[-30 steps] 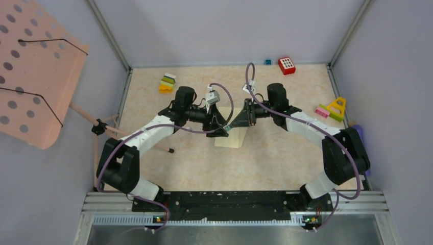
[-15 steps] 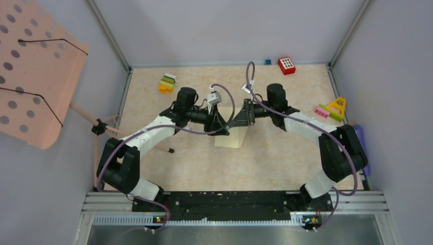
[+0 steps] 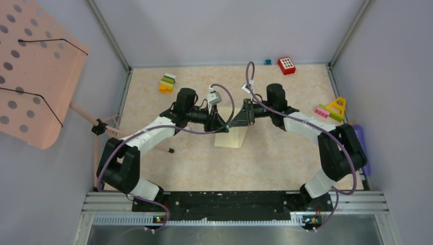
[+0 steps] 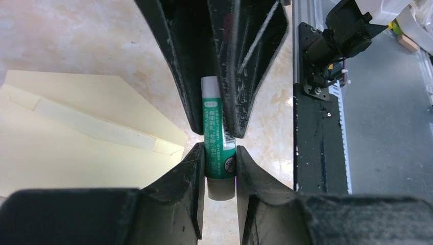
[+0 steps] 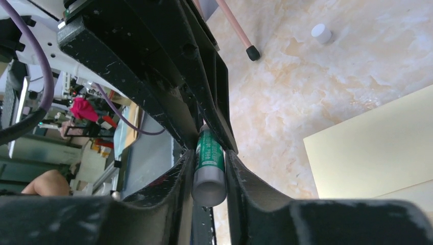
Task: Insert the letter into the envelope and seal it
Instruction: Unscrew the solid glue.
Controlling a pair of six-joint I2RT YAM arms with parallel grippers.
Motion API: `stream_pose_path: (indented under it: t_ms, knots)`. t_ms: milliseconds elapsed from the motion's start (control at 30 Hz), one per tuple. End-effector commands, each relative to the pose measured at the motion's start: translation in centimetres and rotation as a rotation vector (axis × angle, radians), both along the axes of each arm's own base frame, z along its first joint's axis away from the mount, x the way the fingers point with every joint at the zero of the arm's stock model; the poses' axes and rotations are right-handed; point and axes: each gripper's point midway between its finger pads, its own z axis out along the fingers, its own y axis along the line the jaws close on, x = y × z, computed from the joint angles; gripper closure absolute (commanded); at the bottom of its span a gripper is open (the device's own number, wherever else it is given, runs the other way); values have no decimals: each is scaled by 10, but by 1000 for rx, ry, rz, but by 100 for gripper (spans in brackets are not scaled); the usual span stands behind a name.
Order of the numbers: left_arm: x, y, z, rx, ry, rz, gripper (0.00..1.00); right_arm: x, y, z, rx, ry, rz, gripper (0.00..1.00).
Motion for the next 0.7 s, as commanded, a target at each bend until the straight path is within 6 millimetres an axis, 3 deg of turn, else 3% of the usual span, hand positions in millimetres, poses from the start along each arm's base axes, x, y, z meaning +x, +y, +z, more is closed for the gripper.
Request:
stream_pose_path:
  t_ms: [0, 100, 233, 667]
  knots:
    - [5, 0, 9, -9, -123, -8, 100, -2, 1, 10, -2, -18, 41, 66]
    - [3, 6, 9, 21, -178, -10, 100, 5, -8, 15, -1, -4, 22, 56]
    - [2, 12, 7, 65, -251, -20, 100, 11, -16, 14, 8, 53, 12, 55]
    - [1, 11, -7, 150, -305, -26, 100, 13, -16, -1, -23, 128, 15, 68]
